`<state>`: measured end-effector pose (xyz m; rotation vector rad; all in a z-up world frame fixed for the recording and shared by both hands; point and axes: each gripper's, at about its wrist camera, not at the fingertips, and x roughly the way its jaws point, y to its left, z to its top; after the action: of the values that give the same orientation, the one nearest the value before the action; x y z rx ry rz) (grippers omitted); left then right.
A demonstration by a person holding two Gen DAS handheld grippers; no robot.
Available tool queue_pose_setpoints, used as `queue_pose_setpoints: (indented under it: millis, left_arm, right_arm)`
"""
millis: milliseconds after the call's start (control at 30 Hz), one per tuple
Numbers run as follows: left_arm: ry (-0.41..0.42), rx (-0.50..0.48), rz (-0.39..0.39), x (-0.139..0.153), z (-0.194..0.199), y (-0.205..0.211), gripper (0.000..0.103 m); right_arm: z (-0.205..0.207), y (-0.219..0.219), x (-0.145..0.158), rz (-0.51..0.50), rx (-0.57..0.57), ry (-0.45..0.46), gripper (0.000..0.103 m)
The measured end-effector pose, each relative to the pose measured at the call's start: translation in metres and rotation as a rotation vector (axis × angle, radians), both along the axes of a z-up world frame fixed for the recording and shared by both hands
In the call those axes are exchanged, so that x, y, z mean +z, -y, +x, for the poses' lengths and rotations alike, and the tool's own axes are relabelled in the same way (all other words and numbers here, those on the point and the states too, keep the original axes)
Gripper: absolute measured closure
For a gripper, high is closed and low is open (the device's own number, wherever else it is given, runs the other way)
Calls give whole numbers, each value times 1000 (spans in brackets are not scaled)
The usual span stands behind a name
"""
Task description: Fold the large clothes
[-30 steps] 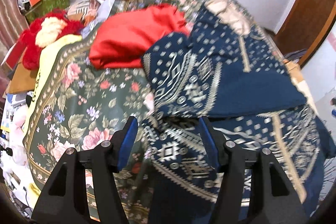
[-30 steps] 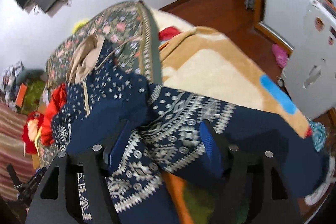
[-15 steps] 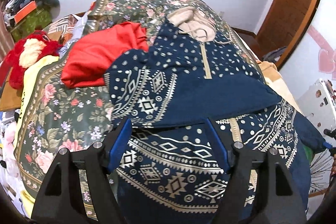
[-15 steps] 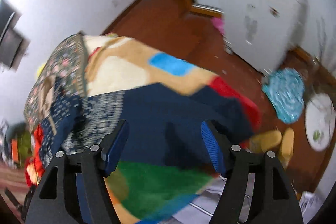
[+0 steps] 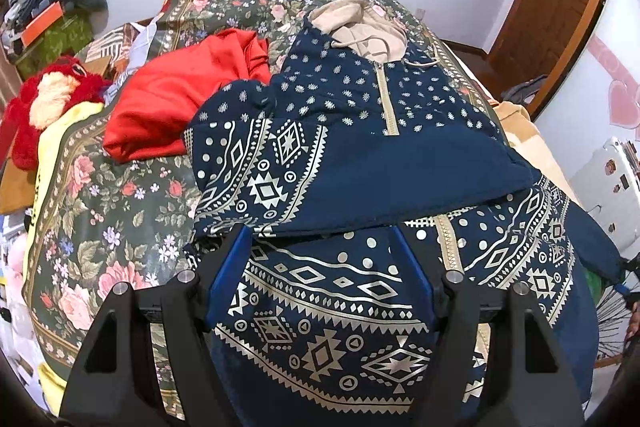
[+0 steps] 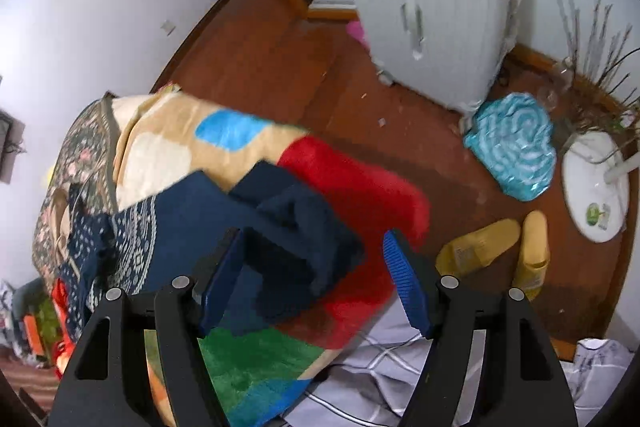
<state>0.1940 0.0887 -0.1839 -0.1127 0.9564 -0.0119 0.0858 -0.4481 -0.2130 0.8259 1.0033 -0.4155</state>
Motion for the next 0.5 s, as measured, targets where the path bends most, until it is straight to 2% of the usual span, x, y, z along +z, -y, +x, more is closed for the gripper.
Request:
queue_pose_setpoints:
  millis: [33, 100, 200, 333, 500]
  left_arm:
    - [-6, 3, -5, -2, 0, -1, 32]
    - [-10, 6, -4, -4, 0, -2, 32]
    - [-12, 10, 2, -5, 0, -5, 32]
    - [-8, 19, -5, -5, 0, -9, 32]
    - [3, 23, 11, -3, -5, -13, 32]
  right_arm:
    - [-1, -2, -2, 9, -11, 17, 44]
    - [1, -7, 0, 3, -9, 38, 67]
    - [9, -13, 13, -43, 23, 64, 89]
    - [32, -22, 44, -127, 57, 147, 92]
    - [78, -42, 99, -207, 131, 282, 92]
